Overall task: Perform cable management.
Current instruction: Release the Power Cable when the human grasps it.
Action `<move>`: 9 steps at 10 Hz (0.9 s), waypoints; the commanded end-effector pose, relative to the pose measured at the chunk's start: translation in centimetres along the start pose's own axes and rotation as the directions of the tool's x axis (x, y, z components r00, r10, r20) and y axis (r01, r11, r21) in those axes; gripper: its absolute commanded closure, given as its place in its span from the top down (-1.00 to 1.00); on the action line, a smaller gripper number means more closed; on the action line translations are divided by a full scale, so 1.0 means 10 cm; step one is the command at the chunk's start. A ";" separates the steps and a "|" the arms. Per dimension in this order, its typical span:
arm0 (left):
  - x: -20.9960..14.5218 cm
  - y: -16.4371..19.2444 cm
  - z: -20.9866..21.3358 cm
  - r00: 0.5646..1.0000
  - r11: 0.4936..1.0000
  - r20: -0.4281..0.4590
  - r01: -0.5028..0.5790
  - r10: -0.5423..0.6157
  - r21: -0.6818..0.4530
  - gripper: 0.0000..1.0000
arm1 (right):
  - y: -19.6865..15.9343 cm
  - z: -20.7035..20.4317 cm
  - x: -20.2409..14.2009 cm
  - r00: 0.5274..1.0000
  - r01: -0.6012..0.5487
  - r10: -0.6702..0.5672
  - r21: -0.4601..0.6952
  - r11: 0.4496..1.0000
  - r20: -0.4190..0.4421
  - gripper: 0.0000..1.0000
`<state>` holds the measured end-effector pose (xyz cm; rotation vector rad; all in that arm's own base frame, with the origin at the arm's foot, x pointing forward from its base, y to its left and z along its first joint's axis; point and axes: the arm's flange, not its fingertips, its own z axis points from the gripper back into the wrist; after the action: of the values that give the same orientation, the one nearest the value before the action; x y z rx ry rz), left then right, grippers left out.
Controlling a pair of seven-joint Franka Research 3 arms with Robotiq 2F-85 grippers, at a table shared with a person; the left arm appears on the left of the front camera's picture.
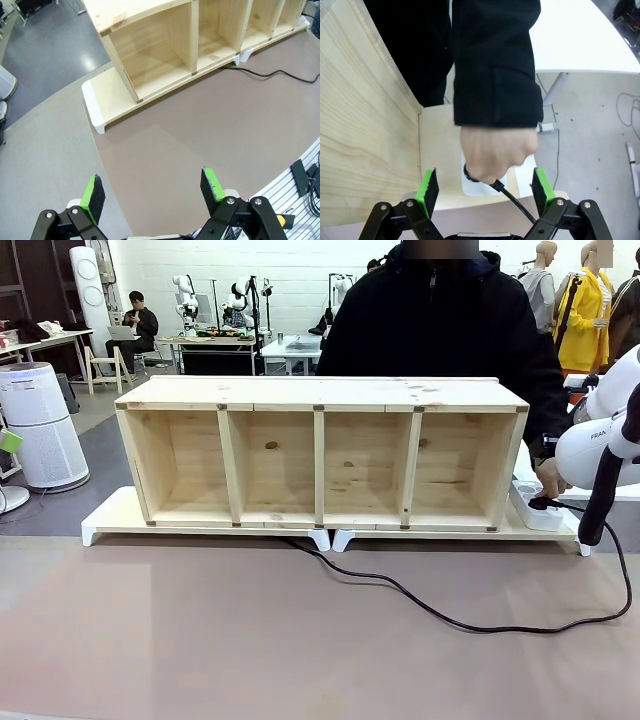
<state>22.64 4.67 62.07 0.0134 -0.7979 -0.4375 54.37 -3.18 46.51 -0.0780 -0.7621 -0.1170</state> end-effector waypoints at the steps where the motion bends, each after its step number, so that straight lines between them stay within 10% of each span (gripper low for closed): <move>1: 0.01 0.01 -0.02 1.000 1.000 0.002 -0.014 0.014 0.013 1.00 | 0.01 0.00 -0.01 1.000 -0.004 0.004 0.000 1.000 -0.009 0.93; 9: 0.01 0.01 -0.02 1.000 1.000 0.002 -0.014 0.014 0.013 1.00 | 0.01 0.00 -0.01 1.000 -0.004 0.004 0.000 1.000 -0.009 0.93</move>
<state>22.64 4.67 62.07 0.0133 -0.7979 -0.4375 54.37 -3.18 46.51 -0.0780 -0.7621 -0.1170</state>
